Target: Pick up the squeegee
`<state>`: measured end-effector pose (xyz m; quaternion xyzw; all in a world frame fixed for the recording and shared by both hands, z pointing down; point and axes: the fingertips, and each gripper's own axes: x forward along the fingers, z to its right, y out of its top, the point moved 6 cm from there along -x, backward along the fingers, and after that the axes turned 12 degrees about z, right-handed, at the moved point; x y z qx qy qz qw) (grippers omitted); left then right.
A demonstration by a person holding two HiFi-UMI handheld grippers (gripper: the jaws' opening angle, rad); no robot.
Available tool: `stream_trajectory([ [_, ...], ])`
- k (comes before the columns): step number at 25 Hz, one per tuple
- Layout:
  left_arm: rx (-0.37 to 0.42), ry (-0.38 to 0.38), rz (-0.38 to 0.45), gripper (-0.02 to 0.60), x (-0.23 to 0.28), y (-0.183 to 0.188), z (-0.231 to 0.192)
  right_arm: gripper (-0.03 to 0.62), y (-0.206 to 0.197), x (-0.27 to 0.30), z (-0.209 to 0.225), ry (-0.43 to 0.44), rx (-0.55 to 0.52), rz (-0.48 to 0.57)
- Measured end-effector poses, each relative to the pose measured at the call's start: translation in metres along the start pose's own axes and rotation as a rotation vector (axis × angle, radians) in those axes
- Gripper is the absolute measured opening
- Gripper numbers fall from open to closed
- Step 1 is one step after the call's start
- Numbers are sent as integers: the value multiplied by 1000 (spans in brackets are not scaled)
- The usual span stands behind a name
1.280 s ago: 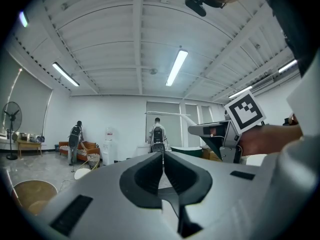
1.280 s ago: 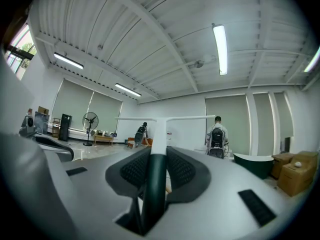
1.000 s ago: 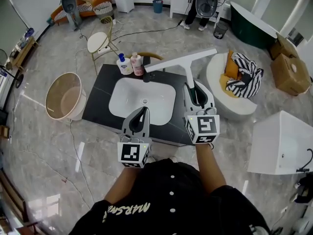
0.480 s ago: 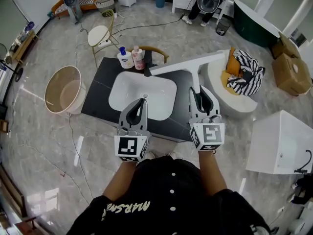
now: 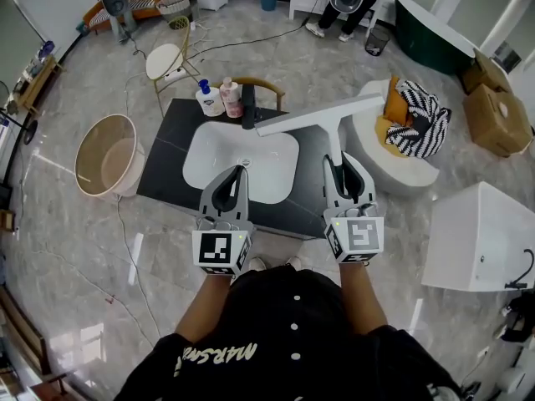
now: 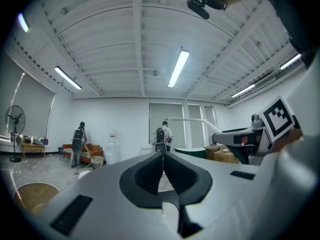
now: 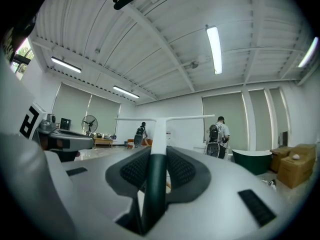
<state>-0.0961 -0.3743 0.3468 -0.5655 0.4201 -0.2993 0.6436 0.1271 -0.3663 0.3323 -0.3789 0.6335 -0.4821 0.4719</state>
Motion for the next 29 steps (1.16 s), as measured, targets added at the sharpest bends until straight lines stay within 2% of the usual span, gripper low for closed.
stream_trajectory([
  [29, 1, 0, -3, 18, -5, 0, 3, 86, -3, -1, -2, 6, 4, -1],
])
